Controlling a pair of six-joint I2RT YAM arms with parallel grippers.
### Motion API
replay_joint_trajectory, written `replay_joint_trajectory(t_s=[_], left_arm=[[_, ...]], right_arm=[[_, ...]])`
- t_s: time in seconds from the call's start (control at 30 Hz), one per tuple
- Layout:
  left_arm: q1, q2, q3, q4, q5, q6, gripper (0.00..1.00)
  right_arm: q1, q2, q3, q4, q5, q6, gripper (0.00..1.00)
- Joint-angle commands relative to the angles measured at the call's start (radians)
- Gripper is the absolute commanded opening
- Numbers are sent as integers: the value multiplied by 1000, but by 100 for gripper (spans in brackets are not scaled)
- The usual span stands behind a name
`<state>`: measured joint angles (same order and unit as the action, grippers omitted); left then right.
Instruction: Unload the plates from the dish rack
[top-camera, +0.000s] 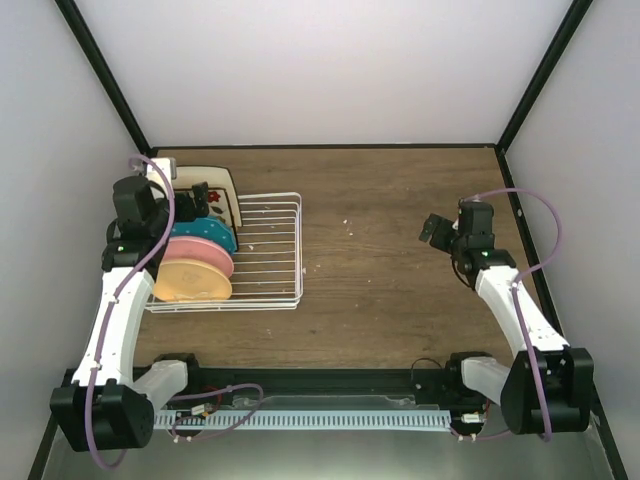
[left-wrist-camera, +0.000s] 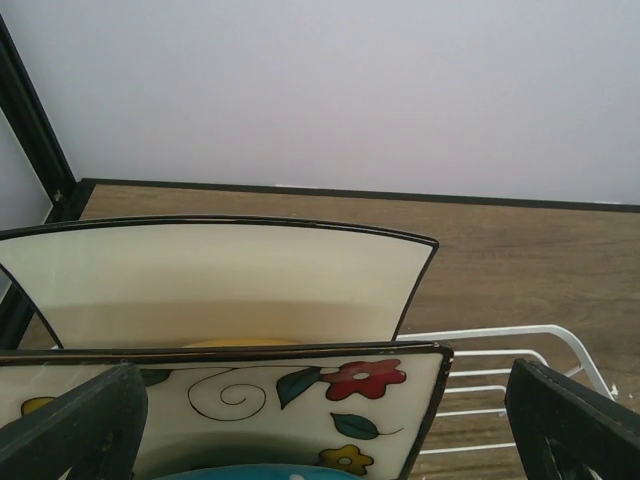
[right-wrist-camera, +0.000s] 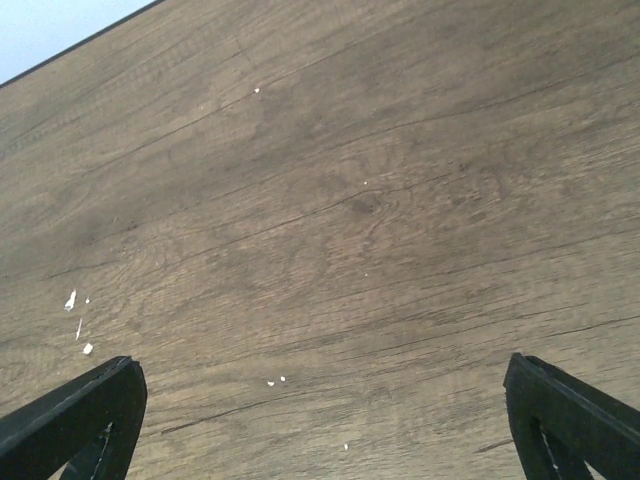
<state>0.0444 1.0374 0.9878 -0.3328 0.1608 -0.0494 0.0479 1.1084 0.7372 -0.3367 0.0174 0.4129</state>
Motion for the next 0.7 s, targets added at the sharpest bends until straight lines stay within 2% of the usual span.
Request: replay_joint_trajectory(t_s=[0.0, 0.1, 0.23, 0.43, 0.57, 0.67], left_arm=[[-6, 11, 38, -7, -23, -3, 100], [-2, 21, 55, -17, -37, -8, 100], [18, 33, 89, -38, -22, -10, 100], [81, 22, 121, -64, -11, -21, 100], [199, 16, 118, -79, 50, -61, 100], [305, 11, 98, -84, 128, -115, 100]], right_arm=[[-4, 15, 17, 60, -90, -33, 100], [-5, 39, 35, 106, -294, -135, 100], [15, 136, 123, 192, -489, -123, 100], [294, 367, 497, 155, -382, -322, 100], [528, 498, 743, 141, -389, -423, 98], [676, 564, 820, 145, -394, -509, 92]])
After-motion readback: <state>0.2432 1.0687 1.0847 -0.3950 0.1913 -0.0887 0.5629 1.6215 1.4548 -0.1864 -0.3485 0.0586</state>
